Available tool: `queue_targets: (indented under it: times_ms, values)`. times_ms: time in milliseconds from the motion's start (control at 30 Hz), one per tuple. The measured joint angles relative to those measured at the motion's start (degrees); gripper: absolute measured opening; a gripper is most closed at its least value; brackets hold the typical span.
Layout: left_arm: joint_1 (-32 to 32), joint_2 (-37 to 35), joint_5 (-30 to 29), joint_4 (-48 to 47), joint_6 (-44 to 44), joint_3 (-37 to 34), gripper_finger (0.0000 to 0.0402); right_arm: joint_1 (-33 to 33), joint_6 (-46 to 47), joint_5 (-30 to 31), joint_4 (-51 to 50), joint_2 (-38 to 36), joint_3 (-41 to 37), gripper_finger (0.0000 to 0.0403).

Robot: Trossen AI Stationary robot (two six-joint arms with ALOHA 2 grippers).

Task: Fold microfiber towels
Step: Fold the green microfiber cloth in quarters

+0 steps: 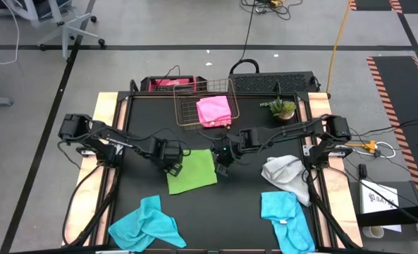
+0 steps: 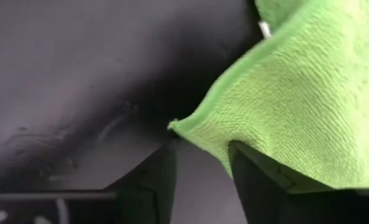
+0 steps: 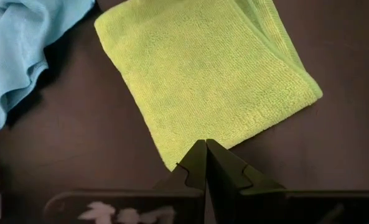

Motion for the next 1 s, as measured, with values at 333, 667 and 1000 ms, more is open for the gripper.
queue_targets:
  times_ms: [333,667,1000]
  values:
    - [1.03,-0.17,1.89,1.47,-0.49,0.59,0.0191,-0.07,-0.04,-0.11,0.05,0.0,0.0,0.0]
    - [1.01,-0.17,3.76,1.34,-0.33,2.71,0.0182,-0.09,-0.04,-0.17,0.07,0.0,0.0,0.0]
    - [2.57,-0.2,8.28,-2.41,2.96,6.2,0.0182,-0.09,0.02,-0.22,0.07,0.02,0.0,0.0]
